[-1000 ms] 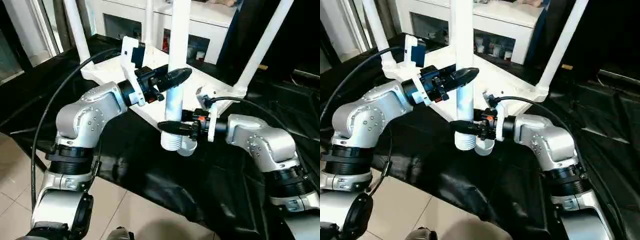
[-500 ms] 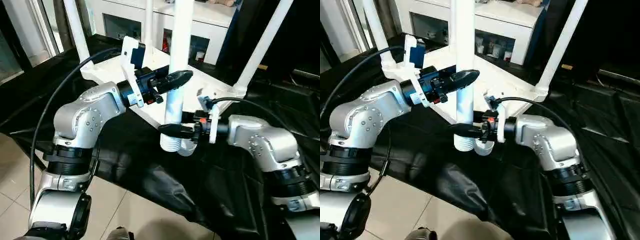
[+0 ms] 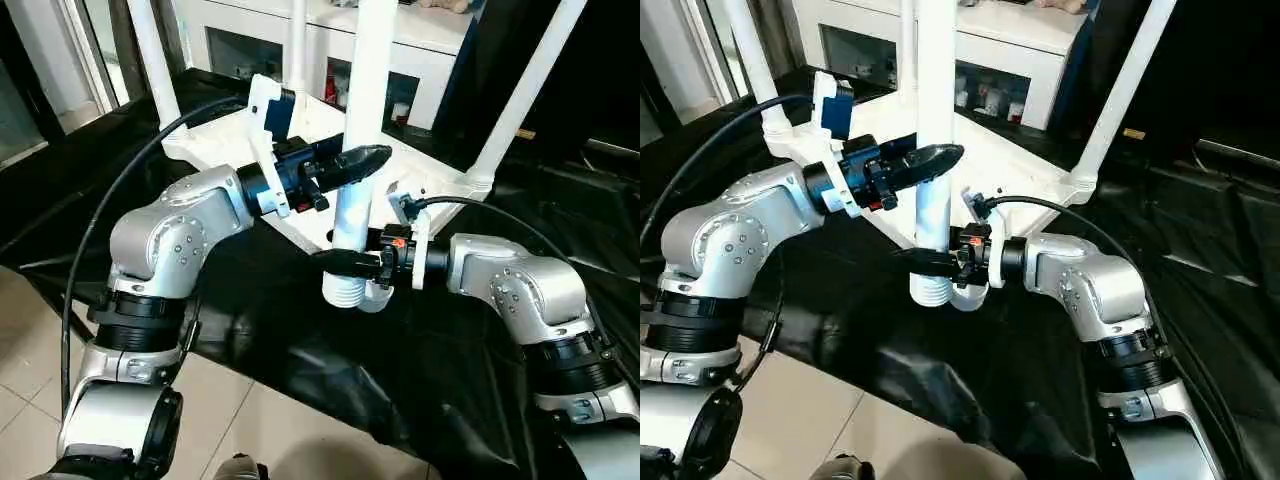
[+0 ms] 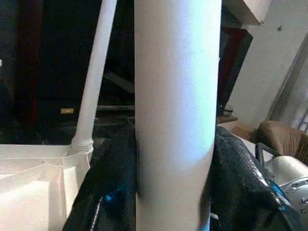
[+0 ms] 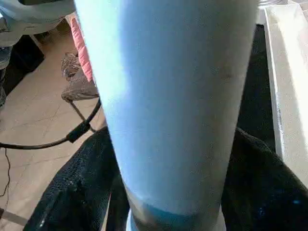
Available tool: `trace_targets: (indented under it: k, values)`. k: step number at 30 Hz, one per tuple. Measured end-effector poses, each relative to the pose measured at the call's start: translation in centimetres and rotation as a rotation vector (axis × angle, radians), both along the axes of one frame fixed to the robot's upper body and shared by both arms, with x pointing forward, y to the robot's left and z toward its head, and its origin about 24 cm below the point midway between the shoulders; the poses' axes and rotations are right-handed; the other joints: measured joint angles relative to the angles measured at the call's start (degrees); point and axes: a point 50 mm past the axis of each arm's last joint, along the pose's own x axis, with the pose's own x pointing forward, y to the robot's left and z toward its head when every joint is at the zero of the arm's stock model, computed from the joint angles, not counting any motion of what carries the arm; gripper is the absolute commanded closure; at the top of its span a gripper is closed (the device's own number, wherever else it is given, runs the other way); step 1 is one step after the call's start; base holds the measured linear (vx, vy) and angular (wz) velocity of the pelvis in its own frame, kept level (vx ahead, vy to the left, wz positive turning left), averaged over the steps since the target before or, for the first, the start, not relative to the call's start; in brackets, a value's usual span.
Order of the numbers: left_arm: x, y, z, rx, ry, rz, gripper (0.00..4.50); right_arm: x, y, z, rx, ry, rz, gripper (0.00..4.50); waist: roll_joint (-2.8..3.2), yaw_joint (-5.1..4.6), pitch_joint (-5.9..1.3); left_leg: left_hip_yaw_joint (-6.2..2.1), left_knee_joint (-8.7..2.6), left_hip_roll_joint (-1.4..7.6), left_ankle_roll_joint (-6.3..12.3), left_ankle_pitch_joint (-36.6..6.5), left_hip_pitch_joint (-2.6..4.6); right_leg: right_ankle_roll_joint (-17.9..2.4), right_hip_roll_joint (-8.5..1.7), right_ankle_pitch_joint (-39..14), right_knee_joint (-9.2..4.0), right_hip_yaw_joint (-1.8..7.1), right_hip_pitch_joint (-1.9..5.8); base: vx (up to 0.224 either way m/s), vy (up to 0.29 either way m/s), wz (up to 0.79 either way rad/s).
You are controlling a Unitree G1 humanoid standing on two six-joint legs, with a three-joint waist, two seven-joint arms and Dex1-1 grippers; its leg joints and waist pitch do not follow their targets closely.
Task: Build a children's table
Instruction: Pick table leg
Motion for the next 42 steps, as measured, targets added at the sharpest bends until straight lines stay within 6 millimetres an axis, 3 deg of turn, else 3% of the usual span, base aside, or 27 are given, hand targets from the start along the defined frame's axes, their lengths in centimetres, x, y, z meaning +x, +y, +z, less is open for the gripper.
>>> trace_targets:
  k: [2, 3, 10, 21, 23, 27, 31, 37, 40, 42]
  values:
    - [0.0, 0.0, 0.0, 0.002, 0.0, -0.002, 2.68, 0.0, 0.0, 0.0, 0.001, 0.0, 0.0, 1.54, 0.0, 0.01, 0.0, 0.0, 0.0, 0.0, 0.0, 0.0, 0.0, 0.0, 0.0, 0.0, 0.0, 0.0, 0.0, 0.0, 0.0, 0.0]
    - [0.0, -0.1, 0.0, 0.004, 0.0, -0.006, 2.68, 0.0, 0.1, 0.0, 0.001, 0.001, 0.0, 1.86, 0.0, 0.02, 0.0, 0.0, 0.0, 0.0, 0.0, 0.0, 0.0, 0.0, 0.0, 0.0, 0.0, 0.0, 0.0, 0.0, 0.0, 0.0]
    - [-0.1, -0.1, -0.1, 0.006, 0.0, -0.013, 2.68, 0.0, 0.1, 0.0, 0.002, 0.001, 0.001, 2.39, 0.0, 0.01, 0.0, 0.0, 0.0, 0.0, 0.0, 0.0, 0.0, 0.0, 0.0, 0.0, 0.0, 0.0, 0.0, 0.0, 0.0, 0.0]
    - [0.0, -0.1, -0.1, 0.006, -0.001, -0.004, 2.68, 0.0, 0.2, 0.0, 0.003, 0.0, 0.002, 2.52, 0.0, 0.01, 0.0, 0.0, 0.0, 0.0, 0.0, 0.0, 0.0, 0.0, 0.0, 0.0, 0.0, 0.0, 0.0, 0.0, 0.0, 0.0]
    - [0.0, -0.1, -0.2, 0.004, 0.005, 0.003, 2.12, 0.0, 0.2, 0.0, 0.003, -0.001, 0.001, 2.52, 0.0, 0.01, 0.0, 0.0, 0.0, 0.0, 0.0, 0.0, 0.0, 0.0, 0.0, 0.0, 0.0, 0.0, 0.0, 0.0, 0.0, 0.0]
    - [0.2, 0.3, -0.1, -0.006, 0.023, 0.026, 1.8, 0.1, 0.2, 0.0, 0.009, 0.0, -0.023, 2.55, 0.0, -0.08, 0.0, 0.0, -0.01, 0.0, 0.0, 0.0, 0.0, 0.0, 0.0, 0.0, 0.0, 0.0, 0.0, 0.0, 0.0, 0.0]
    - [1.3, 0.7, 0.4, -0.164, -0.044, 0.157, 1.6, 1.1, 0.0, -0.1, 0.064, 0.0, -0.15, 2.55, -0.01, 0.02, 0.0, 0.01, 0.01, -0.01, 0.0, 0.0, -0.01, 0.0, -0.02, 0.0, 0.0, 0.0, 0.01, 0.0, 0.0, 0.0]
    - [2.4, 3.2, 1.4, -0.362, -0.034, 0.297, 1.6, 2.6, -1.5, 0.4, 0.158, -0.037, -0.413, 2.57, -0.02, -0.02, -0.01, 0.02, -0.01, -0.01, 0.0, 0.0, -0.01, 0.0, -0.02, 0.0, -0.02, 0.0, -0.02, 0.0, 0.0, 0.0]
    - [2.8, 3.9, 1.0, -0.359, -0.029, 0.328, 1.6, 3.3, -2.8, 0.3, 0.165, -0.055, -0.554, 2.57, 0.03, 0.03, 0.01, 0.03, -0.02, -0.01, 0.0, 0.0, -0.03, 0.0, -0.02, 0.0, -0.04, 0.0, -0.02, 0.0, 0.0, 0.0]
    - [3.2, 4.3, 0.1, -0.216, -0.061, 0.347, 1.6, 3.5, -3.8, 0.1, 0.107, -0.097, -0.642, 2.57, 0.06, 0.05, -0.01, 0.03, -0.03, -0.01, -0.01, 0.0, -0.02, 0.0, -0.02, 0.0, -0.05, 0.0, -0.01, 0.0, 0.0, 0.0]
